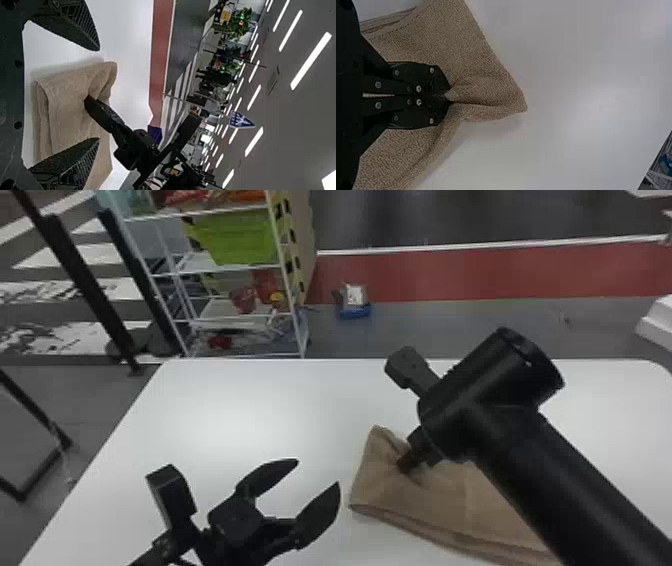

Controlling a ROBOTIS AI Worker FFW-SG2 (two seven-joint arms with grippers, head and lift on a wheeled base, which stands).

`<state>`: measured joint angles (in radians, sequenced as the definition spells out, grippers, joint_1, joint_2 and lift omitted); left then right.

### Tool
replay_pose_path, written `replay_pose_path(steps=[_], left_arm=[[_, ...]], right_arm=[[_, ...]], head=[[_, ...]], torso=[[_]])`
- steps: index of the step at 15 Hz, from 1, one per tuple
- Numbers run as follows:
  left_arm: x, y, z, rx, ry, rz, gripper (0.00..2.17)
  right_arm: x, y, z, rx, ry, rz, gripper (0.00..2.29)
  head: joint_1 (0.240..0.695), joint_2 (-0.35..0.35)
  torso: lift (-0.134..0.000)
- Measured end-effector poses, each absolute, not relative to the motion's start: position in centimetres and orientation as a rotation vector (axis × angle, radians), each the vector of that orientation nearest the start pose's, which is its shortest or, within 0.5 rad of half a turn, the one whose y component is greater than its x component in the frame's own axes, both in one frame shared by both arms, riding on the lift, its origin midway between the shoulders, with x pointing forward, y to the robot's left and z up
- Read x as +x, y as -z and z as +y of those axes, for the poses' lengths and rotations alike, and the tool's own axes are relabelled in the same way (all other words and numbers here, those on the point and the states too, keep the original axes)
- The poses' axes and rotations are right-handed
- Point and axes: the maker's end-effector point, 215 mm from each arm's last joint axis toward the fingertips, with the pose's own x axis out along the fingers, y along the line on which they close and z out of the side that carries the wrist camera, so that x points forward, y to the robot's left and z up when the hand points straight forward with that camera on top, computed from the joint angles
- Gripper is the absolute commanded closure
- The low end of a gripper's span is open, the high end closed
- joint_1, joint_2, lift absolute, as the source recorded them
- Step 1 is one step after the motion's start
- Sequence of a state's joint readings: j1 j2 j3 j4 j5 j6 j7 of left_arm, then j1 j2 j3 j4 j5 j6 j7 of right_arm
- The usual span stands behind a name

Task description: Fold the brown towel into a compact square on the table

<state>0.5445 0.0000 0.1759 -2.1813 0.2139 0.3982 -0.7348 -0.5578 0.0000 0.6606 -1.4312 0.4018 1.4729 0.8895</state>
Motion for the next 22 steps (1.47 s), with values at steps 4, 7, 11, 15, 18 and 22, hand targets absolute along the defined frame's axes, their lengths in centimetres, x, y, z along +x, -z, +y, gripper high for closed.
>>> replay_pose_path(steps=[4,7,11,15,18,22], left_arm=[[38.5,36.0,15.9,-0.250,0.608,0.244,0.08],[38.6,35.8,15.9,-0.251,0.609,0.234,0.08],[38.6,35.8,15.9,-0.253,0.609,0.233,0.08],[38.6,35.8,15.8,-0.253,0.610,0.233,0.08],[38.6,35.8,15.8,-0.253,0.611,0.232,0.08],[38.6,35.7,15.8,-0.253,0.611,0.231,0.08]], right_arm=[[47.4,45.8,1.8,-0.376,-0.861,1.140,1.31],[46.7,45.2,3.2,-0.361,-0.899,1.108,1.31],[46.5,45.1,3.4,-0.362,-0.897,1.097,1.31],[46.8,45.0,4.9,-0.370,-0.921,1.037,1.31],[46.9,44.2,7.0,-0.363,-0.969,0.963,1.31],[46.2,43.2,9.4,-0.332,-1.039,0.896,0.98]], head=[[0.695,0.222],[0.695,0.244],[0.695,0.252],[0.695,0.263],[0.695,0.290],[0.695,0.319]], torso=[[-0.124],[-0.124],[-0.124],[-0.124],[-0.124],[-0.124]])
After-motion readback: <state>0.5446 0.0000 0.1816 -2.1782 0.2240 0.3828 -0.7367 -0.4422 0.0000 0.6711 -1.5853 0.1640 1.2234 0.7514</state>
